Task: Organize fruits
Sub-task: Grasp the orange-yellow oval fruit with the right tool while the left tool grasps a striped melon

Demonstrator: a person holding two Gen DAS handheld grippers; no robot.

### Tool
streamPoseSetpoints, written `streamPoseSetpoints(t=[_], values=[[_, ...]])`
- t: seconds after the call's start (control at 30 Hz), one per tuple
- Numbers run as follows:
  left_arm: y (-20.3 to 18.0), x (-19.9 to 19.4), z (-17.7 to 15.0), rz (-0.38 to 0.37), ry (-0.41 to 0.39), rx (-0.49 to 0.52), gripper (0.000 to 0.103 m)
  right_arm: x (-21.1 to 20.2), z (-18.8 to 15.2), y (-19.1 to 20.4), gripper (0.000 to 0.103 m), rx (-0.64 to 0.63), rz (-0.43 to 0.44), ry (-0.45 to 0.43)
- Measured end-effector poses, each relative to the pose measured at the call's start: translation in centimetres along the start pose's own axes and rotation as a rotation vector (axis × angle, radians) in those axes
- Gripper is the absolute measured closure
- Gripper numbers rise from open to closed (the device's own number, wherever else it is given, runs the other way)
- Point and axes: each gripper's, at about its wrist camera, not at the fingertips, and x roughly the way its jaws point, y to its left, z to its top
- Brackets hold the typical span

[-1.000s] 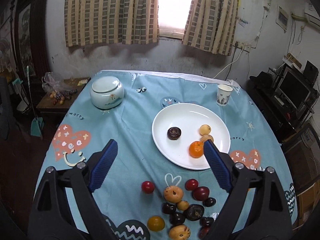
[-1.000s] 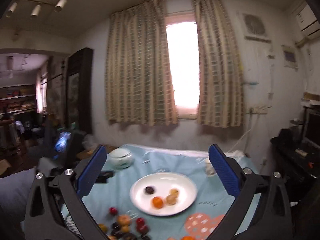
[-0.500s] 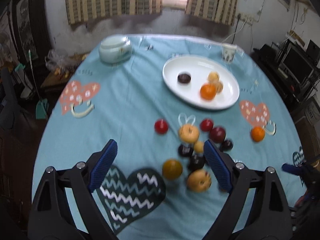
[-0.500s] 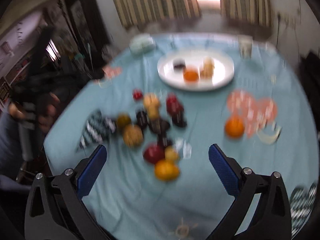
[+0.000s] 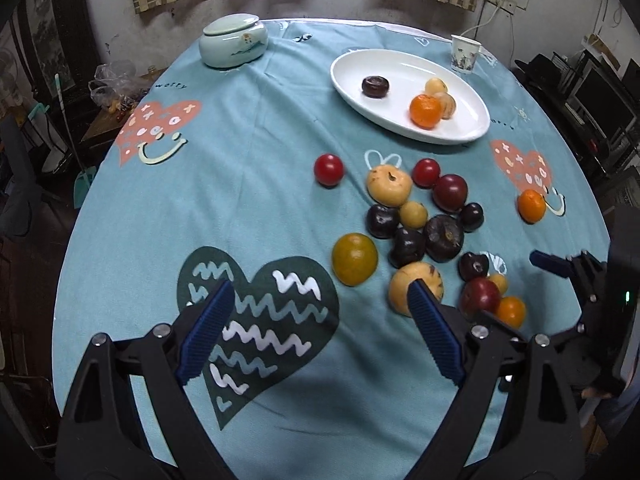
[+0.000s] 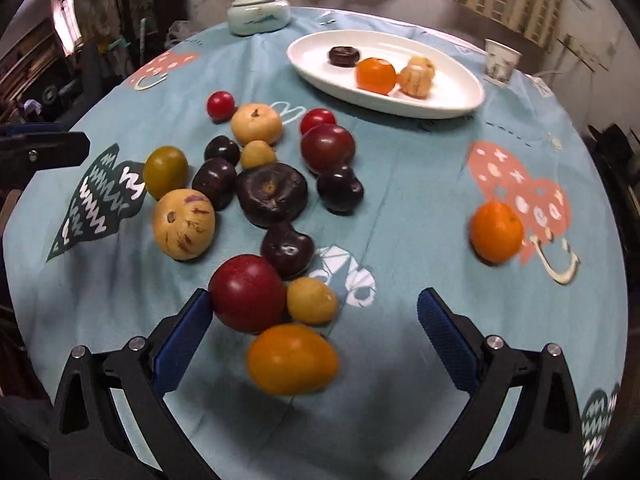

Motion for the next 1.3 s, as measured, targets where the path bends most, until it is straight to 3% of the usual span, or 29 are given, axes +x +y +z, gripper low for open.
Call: streamPoseSetpoints(t=[0.2, 0.3, 0.43, 0.5, 0.6, 0.87, 0.97, 1.3], values=[[-2.1, 1.0, -1.5, -0.027, 0.040, 0.061, 0.013, -2.2, 0.2, -4.3, 0.001, 0.075, -0.123, -0.027], [-3.4, 1.7, -1.8, -0.025, 0.052, 0.109, 0.013, -3.4, -0.5, -4.4, 0.001, 0.082, -0.010, -0.021], [-4.1, 2.3, -1.8, -0.036, 0.061, 0.127, 0.013, -3.1, -2.5, -1.7, 0.003, -0.016, 0.134, 0.039], [-4.2, 2.6, -1.8, -0.037, 0.069, 0.127, 0.013, -2.1, -3.1, -0.8, 0.029, -0.035, 0.157, 0.083], [-4.2, 2.7, -1.8, -0.037, 0.079, 0.125, 0.013, -0.6, -3.3, -0.4, 0.041, -0.026, 0.144, 0.120], [-3.2, 3.0, -2.1, -0.033, 0.101, 0.088, 0.013, 0.2, -2.2, -1.1, 0.048, 0.001, 0.160, 0.116], [-3.2, 3.2, -2.0, -0.046, 0.104, 0.077, 0.013, -0.1, -2.4, -1.3, 0.058, -0.006, 0.187, 0.117], [-7.1, 5.2, -1.0, -0.099, 0.122, 0.148, 0.013, -1.4, -3.7, -2.3, 0.059, 0.035, 0.178, 0.115]])
